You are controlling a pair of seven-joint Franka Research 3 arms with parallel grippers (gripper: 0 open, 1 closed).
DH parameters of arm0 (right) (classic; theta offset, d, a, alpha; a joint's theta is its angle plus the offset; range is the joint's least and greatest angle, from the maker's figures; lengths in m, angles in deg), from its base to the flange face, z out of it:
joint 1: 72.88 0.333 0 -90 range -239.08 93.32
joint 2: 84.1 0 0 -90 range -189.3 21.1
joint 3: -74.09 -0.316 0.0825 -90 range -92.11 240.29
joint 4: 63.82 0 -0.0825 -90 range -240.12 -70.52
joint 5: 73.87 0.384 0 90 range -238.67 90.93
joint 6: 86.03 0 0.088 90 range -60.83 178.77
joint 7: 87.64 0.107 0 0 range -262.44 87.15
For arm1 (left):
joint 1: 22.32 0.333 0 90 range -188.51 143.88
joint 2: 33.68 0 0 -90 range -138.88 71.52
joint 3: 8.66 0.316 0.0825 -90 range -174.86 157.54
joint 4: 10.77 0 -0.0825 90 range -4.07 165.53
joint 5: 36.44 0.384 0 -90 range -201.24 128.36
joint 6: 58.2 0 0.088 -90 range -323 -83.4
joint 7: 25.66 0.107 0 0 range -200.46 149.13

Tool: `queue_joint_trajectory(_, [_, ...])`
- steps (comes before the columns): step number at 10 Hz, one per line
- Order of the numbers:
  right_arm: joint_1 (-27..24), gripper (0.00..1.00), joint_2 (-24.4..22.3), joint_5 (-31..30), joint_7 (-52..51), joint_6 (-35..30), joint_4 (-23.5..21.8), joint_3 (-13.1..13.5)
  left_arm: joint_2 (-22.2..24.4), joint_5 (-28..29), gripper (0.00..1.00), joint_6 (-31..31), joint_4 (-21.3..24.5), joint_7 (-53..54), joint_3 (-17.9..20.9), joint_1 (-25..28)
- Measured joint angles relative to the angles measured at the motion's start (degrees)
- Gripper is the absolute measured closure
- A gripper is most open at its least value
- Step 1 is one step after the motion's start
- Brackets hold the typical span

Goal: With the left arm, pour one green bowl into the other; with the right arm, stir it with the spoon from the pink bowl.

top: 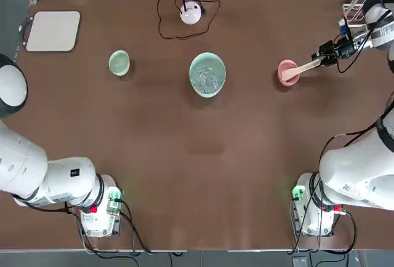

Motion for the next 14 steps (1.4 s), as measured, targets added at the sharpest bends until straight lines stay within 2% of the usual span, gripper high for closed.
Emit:
queue_joint_trajectory(1, [0.0, 0.11, 0.0, 0.0, 0.0, 0.0, 0.1, 0.0, 0.0, 0.0, 0.00, 0.0, 0.0, 0.0, 0.0, 0.0])
queue_joint_trajectory(2, [0.0, 0.06, 0.0, 0.0, -0.1, 0.0, 0.5, 0.0, 0.0, 0.0, 0.00, 0.0, 0.0, 0.0, 0.0, 0.0])
queue_joint_trajectory(6, [0.1, 0.01, 0.0, -0.7, 2.8, -0.6, 3.5, -0.2, 0.0, 0.0, 0.00, 0.0, 0.0, 1.1, 0.0, 0.0])
queue_joint_trajectory(9, [2.1, 0.00, -1.3, -10.5, 13.9, -3.6, 10.1, -0.9, 0.0, 0.0, 0.00, 0.0, 0.0, 3.4, 0.0, -0.1])
queue_joint_trajectory(11, [5.2, 0.00, -3.6, -18.2, 20.0, -5.3, 14.7, -1.0, 0.0, 0.0, 0.00, 0.0, 0.0, 5.0, -0.1, -0.4])
queue_joint_trajectory(14, [9.1, 0.00, -8.3, -24.8, 27.2, -5.7, 18.3, -1.0, 0.0, 0.0, 0.00, 0.0, -0.1, 5.1, -0.2, -0.7])
